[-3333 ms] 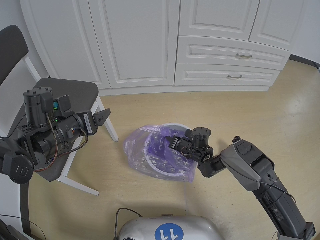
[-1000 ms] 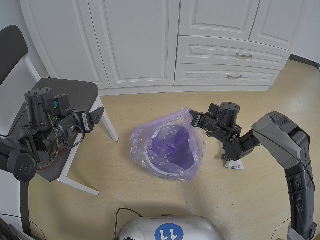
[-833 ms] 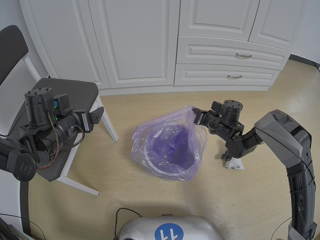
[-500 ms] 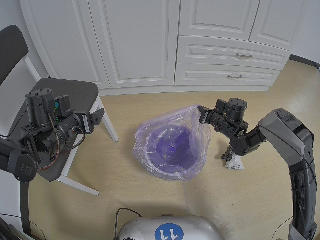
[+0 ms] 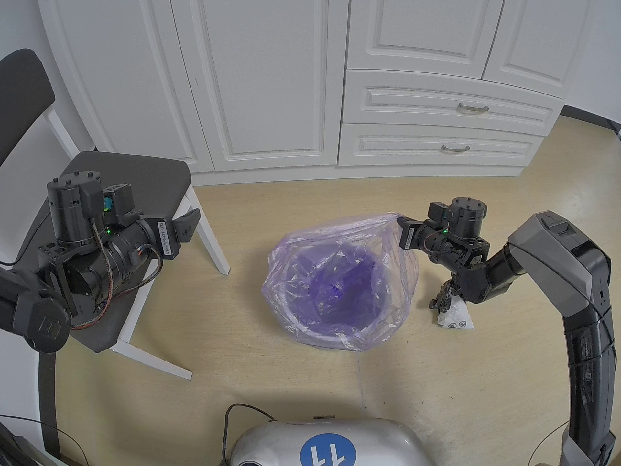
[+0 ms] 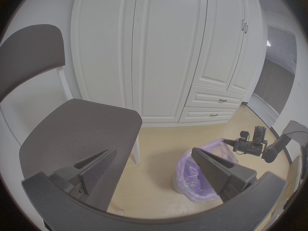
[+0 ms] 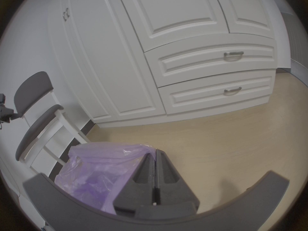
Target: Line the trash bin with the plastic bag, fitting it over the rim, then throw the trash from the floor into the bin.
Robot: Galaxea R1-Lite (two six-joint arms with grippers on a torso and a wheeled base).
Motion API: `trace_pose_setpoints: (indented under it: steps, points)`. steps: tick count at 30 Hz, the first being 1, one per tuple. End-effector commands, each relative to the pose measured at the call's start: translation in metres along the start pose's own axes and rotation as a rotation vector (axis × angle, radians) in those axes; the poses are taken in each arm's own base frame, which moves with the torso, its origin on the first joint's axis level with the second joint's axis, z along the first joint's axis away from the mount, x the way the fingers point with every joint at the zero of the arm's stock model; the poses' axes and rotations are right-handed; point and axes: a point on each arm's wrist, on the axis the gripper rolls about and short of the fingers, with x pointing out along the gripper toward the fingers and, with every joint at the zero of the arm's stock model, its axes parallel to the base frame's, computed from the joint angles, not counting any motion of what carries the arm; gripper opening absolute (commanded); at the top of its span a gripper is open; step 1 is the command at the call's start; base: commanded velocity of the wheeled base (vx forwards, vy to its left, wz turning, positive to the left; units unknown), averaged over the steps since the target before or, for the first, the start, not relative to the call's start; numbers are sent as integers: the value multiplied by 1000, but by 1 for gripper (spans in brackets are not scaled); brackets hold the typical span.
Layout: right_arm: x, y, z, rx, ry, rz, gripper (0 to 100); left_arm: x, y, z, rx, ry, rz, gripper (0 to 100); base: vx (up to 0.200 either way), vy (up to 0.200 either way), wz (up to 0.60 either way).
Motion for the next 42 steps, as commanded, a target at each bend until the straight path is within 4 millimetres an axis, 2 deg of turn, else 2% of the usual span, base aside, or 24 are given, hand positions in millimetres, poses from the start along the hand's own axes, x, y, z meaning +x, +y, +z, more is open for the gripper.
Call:
trace_pose_setpoints:
  steps: [1,9,13,22,32,42]
  points:
    - [3,-4,-14,-3,31,-5,0,2,0,-1,0,0,1,100,0,0,0]
    - [5,-15,-23,-3,47,-14,0,2,-1,-2,-3,-22,-5,100,0,0,0]
    - [8,-16,-29,-1,51,-11,0,2,-2,-3,-1,-17,-7,100,0,0,0]
    - [22,-18,-55,0,56,-6,0,4,-2,-4,1,-13,-7,100,0,0,0]
    - [30,-21,-66,3,47,-9,0,4,-2,-6,3,-7,-7,100,0,0,0]
    - [46,-27,-95,29,45,-8,0,8,-5,-11,8,12,-11,100,0,0,0]
